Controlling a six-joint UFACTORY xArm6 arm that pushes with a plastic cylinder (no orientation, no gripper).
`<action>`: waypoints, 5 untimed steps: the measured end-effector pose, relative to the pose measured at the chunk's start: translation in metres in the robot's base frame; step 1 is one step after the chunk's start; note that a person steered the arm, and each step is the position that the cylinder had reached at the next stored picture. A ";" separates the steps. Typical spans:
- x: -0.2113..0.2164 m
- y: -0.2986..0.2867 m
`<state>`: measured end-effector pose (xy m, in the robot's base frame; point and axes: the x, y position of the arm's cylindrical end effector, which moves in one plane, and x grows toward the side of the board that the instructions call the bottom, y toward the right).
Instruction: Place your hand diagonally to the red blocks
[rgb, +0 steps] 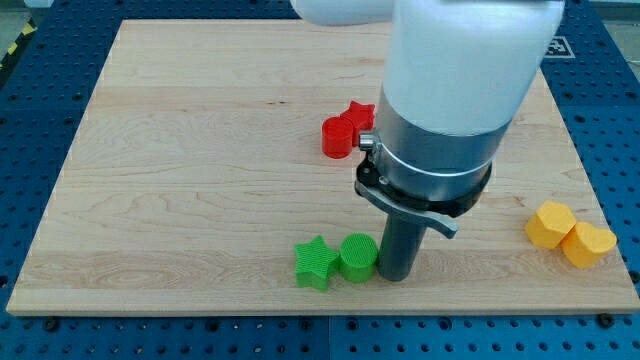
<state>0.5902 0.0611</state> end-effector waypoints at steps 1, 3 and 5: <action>0.000 -0.004; -0.059 0.052; -0.105 0.087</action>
<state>0.4855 0.1477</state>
